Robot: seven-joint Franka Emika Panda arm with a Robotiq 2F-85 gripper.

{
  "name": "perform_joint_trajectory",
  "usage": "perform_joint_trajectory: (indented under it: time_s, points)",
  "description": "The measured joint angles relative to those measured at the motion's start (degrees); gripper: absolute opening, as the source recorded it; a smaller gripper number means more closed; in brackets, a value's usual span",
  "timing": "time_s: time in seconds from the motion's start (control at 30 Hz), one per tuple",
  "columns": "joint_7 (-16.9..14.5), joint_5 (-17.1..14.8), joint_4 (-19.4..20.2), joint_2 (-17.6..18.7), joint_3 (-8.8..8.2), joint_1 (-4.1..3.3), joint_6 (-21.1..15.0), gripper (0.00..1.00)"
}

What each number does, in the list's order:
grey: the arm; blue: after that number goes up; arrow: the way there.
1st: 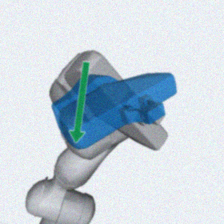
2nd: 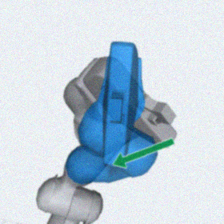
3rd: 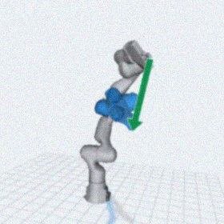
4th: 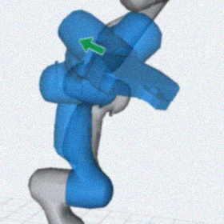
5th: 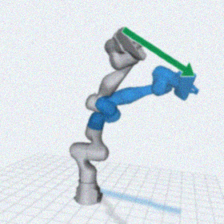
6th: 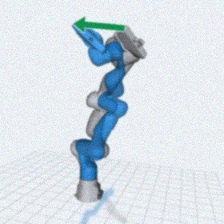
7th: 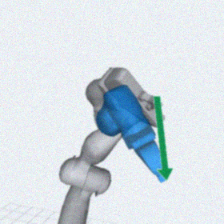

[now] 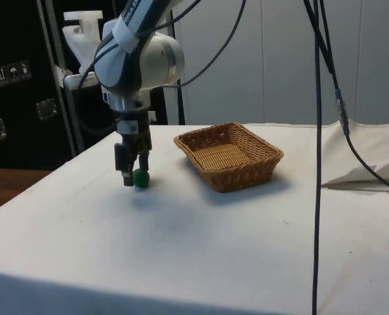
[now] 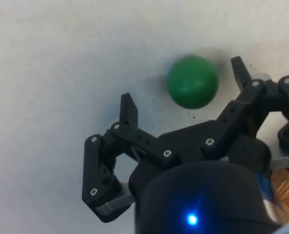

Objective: Pick up the ball and place it into the basket.

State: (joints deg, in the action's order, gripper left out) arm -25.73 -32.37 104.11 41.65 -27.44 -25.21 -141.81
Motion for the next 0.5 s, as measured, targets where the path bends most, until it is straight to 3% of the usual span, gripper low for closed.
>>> perform_joint_trajectory:
  time_s: [0.3,0.4,0.43,0.47,0.5]
  points:
    - [0.0,0.0,0.06,0.0,0.0,0.0,0.0,0.97]
    - [0.0,0.0,0.06,0.0,0.0,0.0,0.0,0.73]
    - [0.0,0.0,0.06,0.0,0.0,0.0,0.0,0.73]
    - [0.0,0.0,0.06,0.0,0.0,0.0,0.0,0.51]
    - [0.0,0.0,0.06,0.0,0.0,0.0,0.0,0.42]
